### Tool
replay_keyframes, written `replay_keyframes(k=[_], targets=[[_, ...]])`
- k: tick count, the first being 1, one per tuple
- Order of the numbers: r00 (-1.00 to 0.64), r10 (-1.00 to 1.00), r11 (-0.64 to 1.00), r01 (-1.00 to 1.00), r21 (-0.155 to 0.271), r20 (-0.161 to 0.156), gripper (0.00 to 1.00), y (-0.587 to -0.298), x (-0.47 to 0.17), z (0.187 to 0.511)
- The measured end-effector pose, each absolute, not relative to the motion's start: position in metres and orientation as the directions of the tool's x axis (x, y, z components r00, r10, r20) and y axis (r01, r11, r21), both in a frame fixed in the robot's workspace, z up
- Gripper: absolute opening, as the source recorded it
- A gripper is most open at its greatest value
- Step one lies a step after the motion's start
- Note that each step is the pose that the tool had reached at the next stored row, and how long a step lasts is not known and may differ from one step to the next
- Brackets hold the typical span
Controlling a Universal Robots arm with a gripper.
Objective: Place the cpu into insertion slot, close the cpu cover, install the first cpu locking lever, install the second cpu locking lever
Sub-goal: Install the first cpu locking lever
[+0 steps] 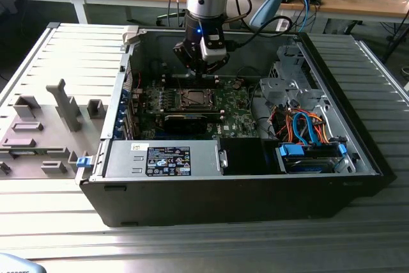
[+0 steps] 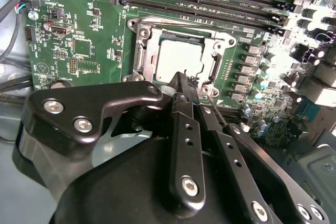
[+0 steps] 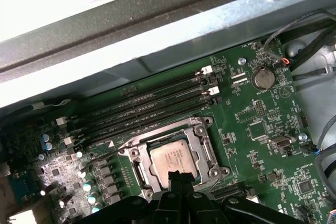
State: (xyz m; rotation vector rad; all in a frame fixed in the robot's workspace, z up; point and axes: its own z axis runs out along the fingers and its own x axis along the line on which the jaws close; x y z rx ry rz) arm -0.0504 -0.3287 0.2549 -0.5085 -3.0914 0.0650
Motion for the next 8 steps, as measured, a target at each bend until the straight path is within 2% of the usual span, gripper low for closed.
replay_keyframes(k=[8], targets=[[-0.952,0.306,0.951,0.306,-0.042,0.001,0.11,-0.3287,-0.0504,0.2549]])
